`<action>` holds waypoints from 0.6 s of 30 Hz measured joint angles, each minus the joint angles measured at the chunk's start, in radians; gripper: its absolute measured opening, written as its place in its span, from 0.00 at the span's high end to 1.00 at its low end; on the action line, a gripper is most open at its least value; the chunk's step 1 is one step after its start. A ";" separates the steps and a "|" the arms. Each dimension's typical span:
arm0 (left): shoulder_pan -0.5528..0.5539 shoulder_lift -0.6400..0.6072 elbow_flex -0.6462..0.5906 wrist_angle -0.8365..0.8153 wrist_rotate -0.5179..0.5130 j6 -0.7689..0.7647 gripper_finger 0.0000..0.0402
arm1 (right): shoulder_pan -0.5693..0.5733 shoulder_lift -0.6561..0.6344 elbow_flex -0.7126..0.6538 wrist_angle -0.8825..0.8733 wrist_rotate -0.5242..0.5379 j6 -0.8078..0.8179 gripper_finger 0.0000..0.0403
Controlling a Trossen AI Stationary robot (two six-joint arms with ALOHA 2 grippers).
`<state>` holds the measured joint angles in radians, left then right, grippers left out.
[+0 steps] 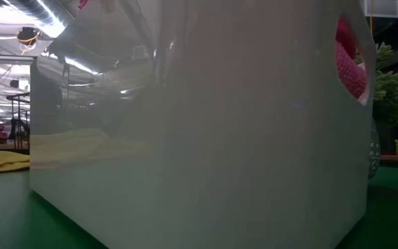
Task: Sort microfiber towel by color & place in baskets
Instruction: Put the green microfiber cloth into the blue bin
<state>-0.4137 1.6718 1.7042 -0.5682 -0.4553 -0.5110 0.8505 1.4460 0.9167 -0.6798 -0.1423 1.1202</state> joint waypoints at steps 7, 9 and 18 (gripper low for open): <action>-0.002 0.000 0.000 0.000 0.000 0.000 0.89 | -0.030 -0.027 0.001 -0.018 -0.081 0.021 0.59; -0.002 0.000 0.000 0.000 0.000 0.000 0.89 | -0.041 -0.047 0.000 -0.022 -0.086 0.023 0.59; -0.002 0.000 0.000 0.000 0.000 0.000 0.89 | -0.039 -0.169 -0.001 -0.038 -0.086 0.055 0.58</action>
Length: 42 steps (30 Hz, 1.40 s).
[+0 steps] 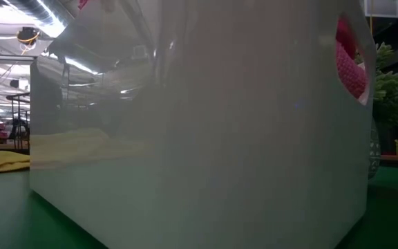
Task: Sort microfiber towel by color & place in baskets
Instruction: Put the green microfiber cloth into the blue bin, then put the yellow microfiber cloth into the rectangular wire basket
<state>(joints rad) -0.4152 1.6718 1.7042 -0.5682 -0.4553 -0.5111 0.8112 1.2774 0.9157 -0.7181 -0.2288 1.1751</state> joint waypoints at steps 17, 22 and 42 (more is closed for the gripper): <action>0.000 0.000 0.000 0.000 0.022 0.000 0.89 | 0.000 -0.214 0.000 -0.049 0.000 0.006 0.58; 0.000 0.000 0.000 0.000 0.109 -0.001 0.89 | 0.000 -0.263 0.000 -0.049 0.000 0.006 0.58; -0.148 -0.001 0.000 -0.558 0.511 -0.399 0.89 | 0.000 -0.320 0.001 -0.047 0.072 -0.002 0.58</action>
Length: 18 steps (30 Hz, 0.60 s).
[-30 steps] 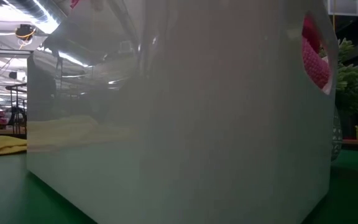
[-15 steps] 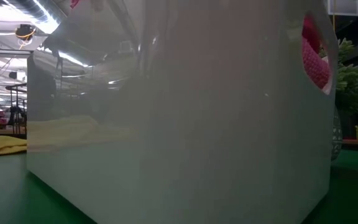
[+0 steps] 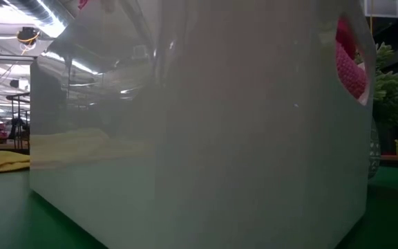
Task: Sort microfiber towel by color & place in baskets
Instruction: Put the yellow microfiber cloth into the rectangular wire basket
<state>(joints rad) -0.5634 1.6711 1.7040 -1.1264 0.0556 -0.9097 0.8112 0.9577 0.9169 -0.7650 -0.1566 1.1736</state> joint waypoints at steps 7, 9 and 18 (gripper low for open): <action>-0.128 0.003 -0.075 -0.169 -0.224 -0.338 0.89 | 0.000 0.000 0.001 0.000 0.000 0.000 0.58; -0.144 0.002 -0.105 -0.176 -0.224 -0.395 0.89 | 0.000 0.000 0.001 0.000 0.001 0.000 0.58; -0.159 0.003 -0.261 -0.172 -0.057 -0.511 0.73 | 0.000 0.000 0.001 0.000 0.015 -0.001 0.58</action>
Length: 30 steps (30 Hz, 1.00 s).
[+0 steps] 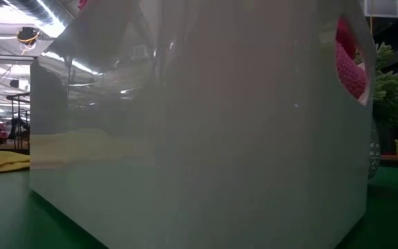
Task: Sort microfiber towel by color & place in baskets
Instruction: Put the yellow microfiber cloth into the rectangular wire basket
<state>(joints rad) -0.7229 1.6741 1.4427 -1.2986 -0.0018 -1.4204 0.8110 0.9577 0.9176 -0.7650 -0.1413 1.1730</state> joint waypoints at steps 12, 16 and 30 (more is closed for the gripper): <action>0.000 0.000 -0.241 0.021 0.019 -0.002 0.64 | 0.000 0.000 0.000 0.000 0.000 0.000 0.58; 0.001 0.000 -0.305 0.043 0.015 0.014 0.64 | 0.000 0.000 0.000 0.000 0.000 0.000 0.58; 0.001 0.000 -0.444 0.207 0.011 0.070 0.64 | 0.000 0.000 0.000 0.000 0.000 0.000 0.58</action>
<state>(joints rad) -0.7223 1.6741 0.9991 -1.0911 0.0093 -1.3504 0.8108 0.9577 0.9180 -0.7654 -0.1417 1.1728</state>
